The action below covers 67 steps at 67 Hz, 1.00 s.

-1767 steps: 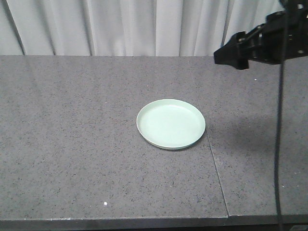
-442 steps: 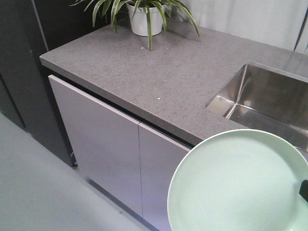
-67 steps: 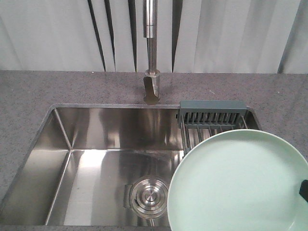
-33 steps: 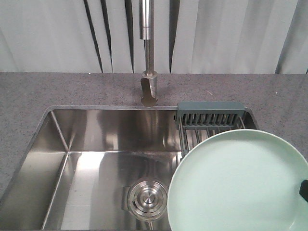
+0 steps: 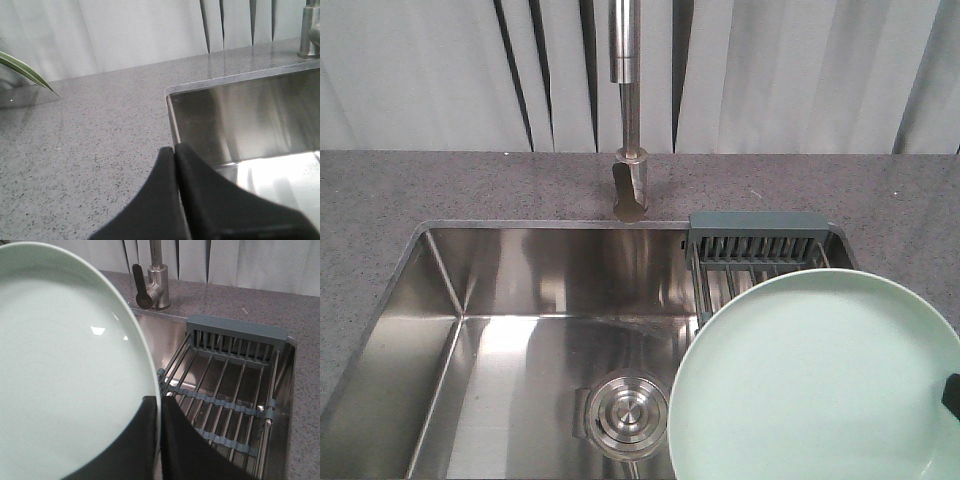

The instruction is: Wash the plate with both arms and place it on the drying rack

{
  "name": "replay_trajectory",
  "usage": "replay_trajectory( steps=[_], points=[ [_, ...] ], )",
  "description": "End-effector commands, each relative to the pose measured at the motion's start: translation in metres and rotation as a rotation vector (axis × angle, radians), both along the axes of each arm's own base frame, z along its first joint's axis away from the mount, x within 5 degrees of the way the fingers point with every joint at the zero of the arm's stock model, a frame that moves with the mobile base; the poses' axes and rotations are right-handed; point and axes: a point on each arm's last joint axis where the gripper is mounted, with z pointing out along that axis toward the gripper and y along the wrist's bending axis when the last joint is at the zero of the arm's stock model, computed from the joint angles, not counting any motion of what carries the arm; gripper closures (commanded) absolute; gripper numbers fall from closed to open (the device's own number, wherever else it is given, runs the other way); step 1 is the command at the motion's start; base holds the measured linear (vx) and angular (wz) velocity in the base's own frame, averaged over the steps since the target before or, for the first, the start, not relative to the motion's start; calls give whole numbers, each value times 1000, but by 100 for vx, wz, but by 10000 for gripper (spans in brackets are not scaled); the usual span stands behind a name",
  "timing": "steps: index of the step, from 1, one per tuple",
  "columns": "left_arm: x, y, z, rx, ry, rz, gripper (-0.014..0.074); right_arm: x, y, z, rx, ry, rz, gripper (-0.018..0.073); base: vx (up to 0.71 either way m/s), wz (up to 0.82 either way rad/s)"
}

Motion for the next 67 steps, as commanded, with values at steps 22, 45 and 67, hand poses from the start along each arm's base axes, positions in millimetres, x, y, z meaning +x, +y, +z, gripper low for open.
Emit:
replay_trajectory(
  steps=[22, 45, 67],
  points=[
    [-1, 1, 15, -13, -106, 11, 603, 3, -1, 14, 35, -78, -29, 564, 0, 0],
    [-2, 0, 18, -312, -141, 18, 603, 3, -1, 14, 35, -78, -29, 564, 0, 0],
    [-2, -2, 20, -714, -152, 20, 603, 3, -1, 14, 35, -78, -29, 564, 0, 0]
  ],
)
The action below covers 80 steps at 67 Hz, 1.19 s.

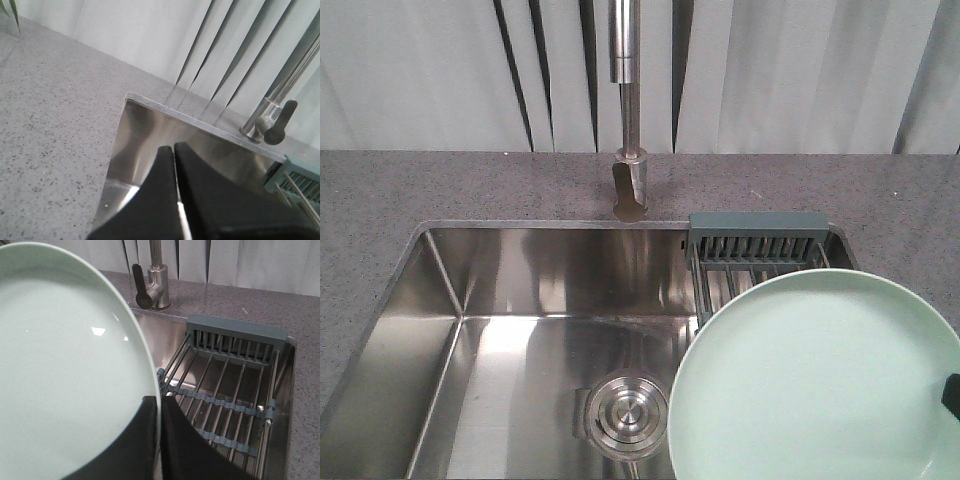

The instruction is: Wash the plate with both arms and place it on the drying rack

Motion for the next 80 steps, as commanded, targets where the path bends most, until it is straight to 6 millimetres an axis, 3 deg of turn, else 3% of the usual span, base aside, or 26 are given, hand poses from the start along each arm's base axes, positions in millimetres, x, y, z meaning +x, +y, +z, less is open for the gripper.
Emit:
replay_trajectory(
  steps=[1, 10, 21, 38, 44, 56, 61, 71, 80],
  points=[
    [-2, 2, 16, -89, -111, 32, 603, 3, -1, 14, 35, -78, -29, 564, 0, 0],
    [-2, 1, 18, -425, -113, 24, 603, 3, -1, 14, 35, -78, -29, 564, 0, 0],
    [-2, 1, 19, -570, -116, 20, 603, 3, -1, 14, 35, -78, -29, 564, 0, 0],
    [-4, -7, 27, -1014, -86, -62, 603, 3, -1, 14, 35, -78, -29, 564, 0, 0],
    [-10, -11, 52, -950, -139, -142, 603, 3, -1, 14, 35, -78, -29, 564, 0, 0],
    [-30, -12, 118, -563, -360, -194, 603, 3, -1, 14, 35, -78, -29, 564, 0, 0],
    [-27, -14, 136, -461, -369, -207, 603, 3, -1, 14, 35, -78, -29, 564, 0, 0],
    [2, -28, 160, -319, -243, -339, 603, 3, -1, 14, 35, -78, -29, 564, 0, 0],
    [41, -38, 172, -192, -132, -460, 601, 3, -1, 14, 35, -78, -29, 564, 0, 0]
  ],
)
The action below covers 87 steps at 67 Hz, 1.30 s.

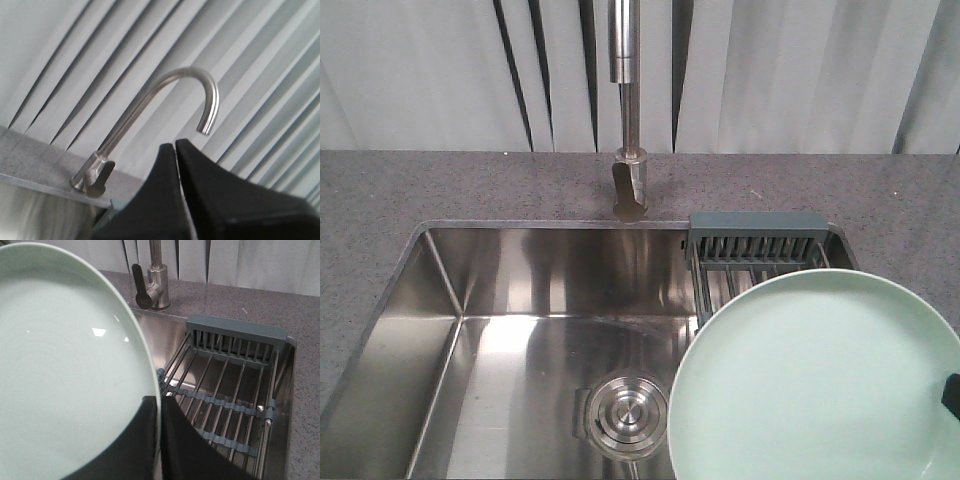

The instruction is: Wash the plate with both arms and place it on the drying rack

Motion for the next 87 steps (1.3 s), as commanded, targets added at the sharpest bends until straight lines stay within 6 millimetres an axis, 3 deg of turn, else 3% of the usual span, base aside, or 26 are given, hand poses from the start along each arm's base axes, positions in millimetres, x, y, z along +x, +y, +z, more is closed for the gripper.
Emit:
replay_trajectory(
  steps=[1, 15, 33, 42, 62, 73, 87],
  points=[
    [27, -7, 18, 80, 11, -90, 599, 3, -1, 14, 35, -78, -29, 564, 0, 0],
    [90, -16, 29, 226, 18, -247, 498, 3, -1, 14, 35, -78, -29, 564, 0, 0],
    [185, -28, 25, 199, 109, -471, 109, 3, -1, 14, 35, -78, -29, 564, 0, 0],
    [235, -43, 17, 190, 141, -548, 1, 3, -1, 14, 35, -78, -29, 564, 0, 0],
    [327, -89, -16, 192, 162, -659, 20, 3, -1, 14, 35, -78, -29, 564, 0, 0],
    [359, -101, -22, 198, 128, -670, 21, 3, -1, 14, 35, -78, -29, 564, 0, 0],
    [379, -113, -28, 192, 114, -677, 21, 3, -1, 14, 35, -78, -29, 564, 0, 0]
  ],
)
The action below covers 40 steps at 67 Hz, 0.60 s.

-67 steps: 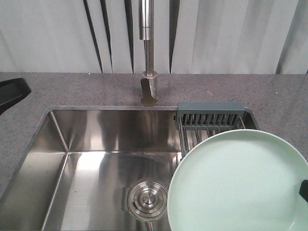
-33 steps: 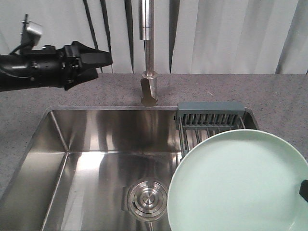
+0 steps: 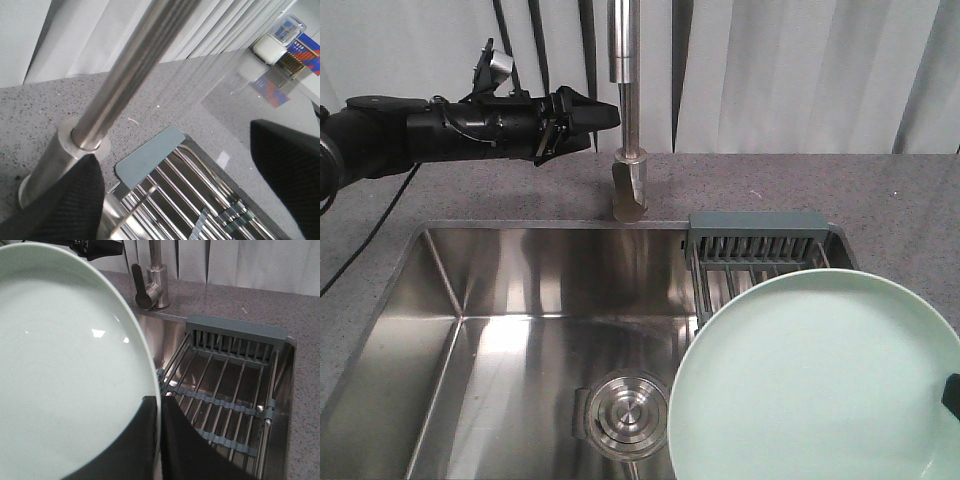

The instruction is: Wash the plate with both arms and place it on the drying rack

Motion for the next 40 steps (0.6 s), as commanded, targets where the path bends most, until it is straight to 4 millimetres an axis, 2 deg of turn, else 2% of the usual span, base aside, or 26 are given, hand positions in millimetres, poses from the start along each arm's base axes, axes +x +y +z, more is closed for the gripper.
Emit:
replay_trajectory(
  steps=[1, 23, 40],
  points=[
    [-3, -8, 37, -90, -67, -10, 21, 3, -1, 14, 35, -78, -29, 564, 0, 0],
    [3, -34, 13, -133, -6, -47, 21, 3, -1, 14, 35, -78, -29, 564, 0, 0],
    [-7, -46, 13, -144, -2, -152, 21, 3, -1, 14, 35, -78, -29, 564, 0, 0]
  ],
)
